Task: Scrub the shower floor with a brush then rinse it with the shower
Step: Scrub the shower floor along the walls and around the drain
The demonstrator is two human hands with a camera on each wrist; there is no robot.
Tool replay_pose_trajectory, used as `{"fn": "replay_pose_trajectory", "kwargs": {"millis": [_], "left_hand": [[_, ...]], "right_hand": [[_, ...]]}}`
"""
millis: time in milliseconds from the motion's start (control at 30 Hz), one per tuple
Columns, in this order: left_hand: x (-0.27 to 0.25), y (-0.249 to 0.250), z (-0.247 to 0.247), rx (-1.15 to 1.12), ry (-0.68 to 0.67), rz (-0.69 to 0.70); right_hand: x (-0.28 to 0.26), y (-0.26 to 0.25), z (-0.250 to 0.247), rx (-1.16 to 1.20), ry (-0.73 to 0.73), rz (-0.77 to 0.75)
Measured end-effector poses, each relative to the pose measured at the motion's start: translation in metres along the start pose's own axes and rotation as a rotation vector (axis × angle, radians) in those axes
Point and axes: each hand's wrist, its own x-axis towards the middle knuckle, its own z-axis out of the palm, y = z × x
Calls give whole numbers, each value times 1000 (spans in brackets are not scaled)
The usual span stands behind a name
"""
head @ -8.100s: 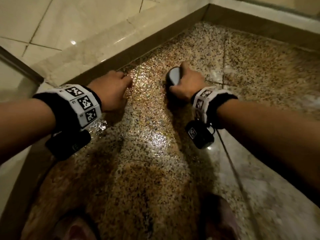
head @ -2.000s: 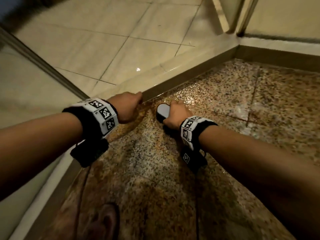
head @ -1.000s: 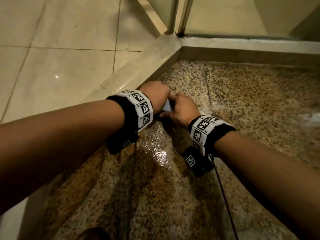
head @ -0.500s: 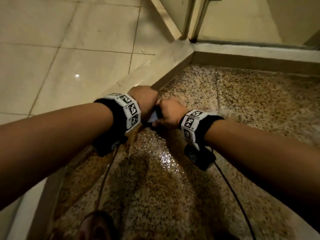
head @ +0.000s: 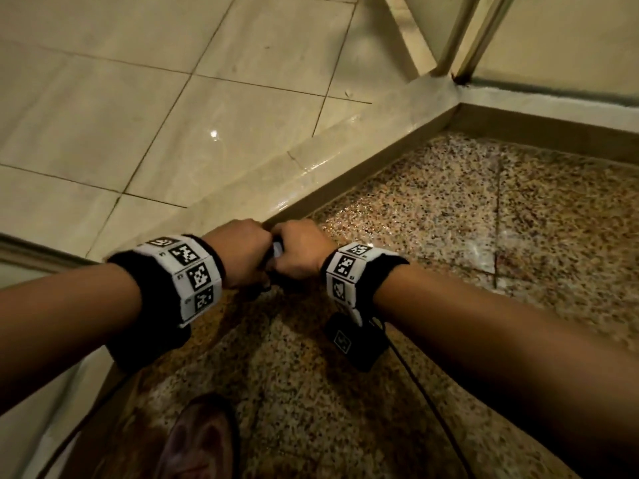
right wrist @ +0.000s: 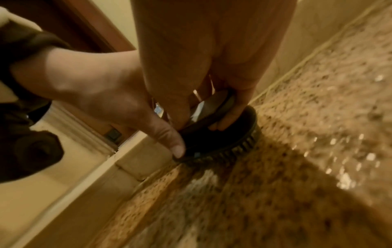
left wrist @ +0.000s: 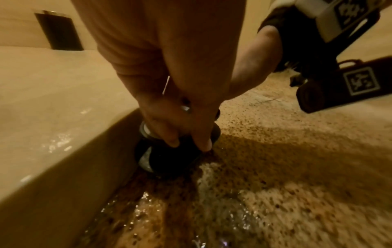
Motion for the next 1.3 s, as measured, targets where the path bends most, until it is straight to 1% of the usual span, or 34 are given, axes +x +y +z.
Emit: {"fn": "replay_pose_trajectory", "kwargs": {"millis": [67,133,233,333,433,467,500,667,800,900,1033,1100,1167,1267,1300], "left_hand": [[5,5,-6,9,44,15],[15,17,-15,29,90,42],[36,42,-35,32,161,118],[63,61,-58,88,219,192],[88,77,-81,125,256,271],[94,81,-88,134,259,283],[96,84,-92,136,252,285],[86,77,-85,143,231,283],[71,58,-64,197,189,262],[63,51,-52,241,221,274],[57,52,-51,312,265,307],[56,55,-49,287,234,319],[56,56,-44,202,182,290],[53,53,-40,135,143,270],[52,51,-40,112,110,264]], "right_hand": [[1,9,-7,56,24,22],[-1,23,-16,101,62,93],[-6,51,-33,165,182,210],[-14,78,-51,205,320,340],[-25,94,-68,210,445,427],[-28,96,-73,206,459,445],[-30,97,-76,189,451,455],[-28,82,-71,60,271,425],[-29,59,-44,118,154,372],[-28,54,-33,153,145,352],[-33,56,-37,145,110,350],[-39,56,-38,132,83,339],[-46,56,-38,31,61,295],[-55,53,-34,-77,92,210],[-56,52,-32,-98,96,185]]}}
